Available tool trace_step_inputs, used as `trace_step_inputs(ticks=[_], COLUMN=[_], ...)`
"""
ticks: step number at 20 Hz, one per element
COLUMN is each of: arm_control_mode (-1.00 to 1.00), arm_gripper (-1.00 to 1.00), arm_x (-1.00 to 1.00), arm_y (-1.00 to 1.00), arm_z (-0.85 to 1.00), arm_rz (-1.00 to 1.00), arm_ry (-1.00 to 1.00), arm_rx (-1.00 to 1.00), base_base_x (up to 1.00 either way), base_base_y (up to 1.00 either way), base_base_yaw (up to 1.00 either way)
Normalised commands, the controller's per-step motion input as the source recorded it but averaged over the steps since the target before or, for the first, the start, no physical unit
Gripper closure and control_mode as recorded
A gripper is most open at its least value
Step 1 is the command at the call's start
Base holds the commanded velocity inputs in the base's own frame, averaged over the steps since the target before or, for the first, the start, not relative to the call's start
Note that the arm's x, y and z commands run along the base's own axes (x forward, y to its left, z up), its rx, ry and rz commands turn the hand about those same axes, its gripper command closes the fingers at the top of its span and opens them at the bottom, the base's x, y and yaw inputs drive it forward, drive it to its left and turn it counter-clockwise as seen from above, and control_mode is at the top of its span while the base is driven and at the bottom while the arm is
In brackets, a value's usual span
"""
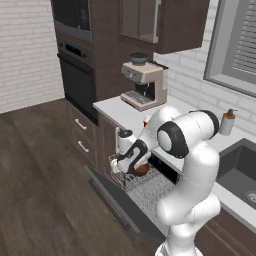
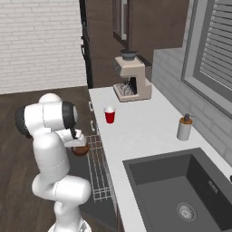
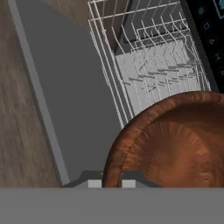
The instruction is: Pick up the cup and bowl from the counter, place them in the dishwasher, and close the dishwasher door.
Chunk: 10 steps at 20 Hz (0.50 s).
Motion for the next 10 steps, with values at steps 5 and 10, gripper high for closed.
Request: trace_step_inputs(ticks=[5,10], arm_control_mode=[-1.00,-1.00], arm_gripper=[1.00,1.00], arm_x=[0.73,0.65], arm_y=[-0.03,-0.15], arm_z=[-0.33,-0.35], arm_rz=[-0.08,-0.07], arm_ry=[0.00,0.02], arm_rx=[0.00,0.00], base_base_x=[0.00,0.00], base_base_y=[0.00,0.00], base_base_yaw=[0.00,0.00])
